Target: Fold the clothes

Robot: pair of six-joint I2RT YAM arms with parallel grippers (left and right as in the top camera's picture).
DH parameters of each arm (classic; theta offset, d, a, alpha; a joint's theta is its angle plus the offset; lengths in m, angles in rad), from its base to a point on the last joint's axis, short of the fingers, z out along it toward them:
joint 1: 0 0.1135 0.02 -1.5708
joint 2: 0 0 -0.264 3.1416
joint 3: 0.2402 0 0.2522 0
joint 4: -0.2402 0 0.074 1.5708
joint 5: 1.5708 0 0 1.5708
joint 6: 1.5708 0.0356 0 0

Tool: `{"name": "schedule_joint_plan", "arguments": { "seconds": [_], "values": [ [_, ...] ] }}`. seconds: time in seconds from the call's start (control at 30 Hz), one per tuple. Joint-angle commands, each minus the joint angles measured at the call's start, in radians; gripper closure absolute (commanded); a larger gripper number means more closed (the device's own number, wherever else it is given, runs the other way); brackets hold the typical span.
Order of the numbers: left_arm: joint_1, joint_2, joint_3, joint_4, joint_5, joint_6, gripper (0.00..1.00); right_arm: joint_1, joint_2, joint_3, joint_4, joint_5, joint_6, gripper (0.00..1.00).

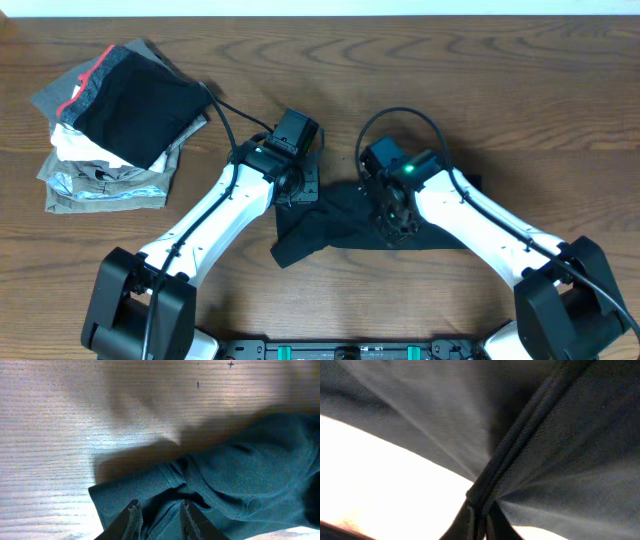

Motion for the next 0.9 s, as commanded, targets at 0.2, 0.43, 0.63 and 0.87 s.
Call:
{"name": "schedule_joint_plan", "arguments": {
  "seconds": [0.2, 0.43, 0.63, 0.87],
  "values": [
    [0.005, -0.022, 0.003, -0.007, -0.001, 0.017, 0.72, 0.006, -0.002, -0.006, 0.014, 0.002, -0.021, 0.56],
    [0.005, -0.022, 0.003, -0.008, -0.001, 0.017, 0.72, 0.002, -0.007, -0.005, 0.018, 0.220, 0.114, 0.59],
    [0.005, -0.019, 0.002, -0.032, -0.001, 0.017, 0.52, -0.027, -0.060, -0.003, 0.063, 0.264, 0.201, 0.55],
    [0.053, 0.022, 0.002, -0.092, -0.001, -0.045, 0.39, -0.116, -0.116, -0.003, 0.089, 0.237, 0.201, 0.45]
  ]
}}
